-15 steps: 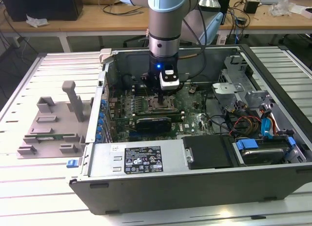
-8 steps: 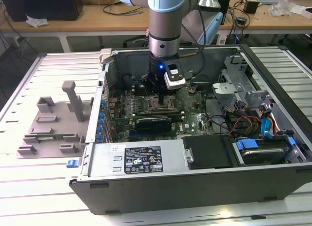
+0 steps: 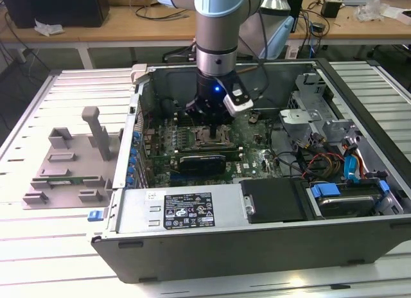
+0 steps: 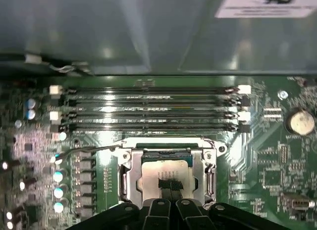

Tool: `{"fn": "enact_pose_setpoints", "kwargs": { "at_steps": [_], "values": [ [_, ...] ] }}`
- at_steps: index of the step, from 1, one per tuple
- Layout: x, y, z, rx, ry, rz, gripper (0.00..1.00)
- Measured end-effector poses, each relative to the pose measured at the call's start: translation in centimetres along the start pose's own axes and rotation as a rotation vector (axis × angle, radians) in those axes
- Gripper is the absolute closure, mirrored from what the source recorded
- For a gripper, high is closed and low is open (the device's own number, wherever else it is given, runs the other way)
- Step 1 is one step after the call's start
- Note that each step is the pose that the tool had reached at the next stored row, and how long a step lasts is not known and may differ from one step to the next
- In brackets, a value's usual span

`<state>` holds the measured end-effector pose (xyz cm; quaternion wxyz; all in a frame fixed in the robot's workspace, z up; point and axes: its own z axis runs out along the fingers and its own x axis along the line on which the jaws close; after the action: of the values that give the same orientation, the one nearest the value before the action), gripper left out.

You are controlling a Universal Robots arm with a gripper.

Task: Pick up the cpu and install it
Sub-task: 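Close the cpu cover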

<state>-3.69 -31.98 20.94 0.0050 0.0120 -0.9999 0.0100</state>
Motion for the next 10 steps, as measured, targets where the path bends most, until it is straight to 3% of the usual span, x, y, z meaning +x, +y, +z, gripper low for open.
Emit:
{"fn": "enact_pose_setpoints", "kwargs": {
  "at_steps": [3, 6, 10],
  "values": [
    [0.01, 0.01, 0.03, 0.0005, -0.0011, -0.054, 0.89],
    [0.12, 0.10, 0.03, 0.0005, -0.0013, -0.059, 0.89],
    [1.25, 0.70, 0.04, 0.0007, -0.0017, -0.060, 0.89]
  ]
}}
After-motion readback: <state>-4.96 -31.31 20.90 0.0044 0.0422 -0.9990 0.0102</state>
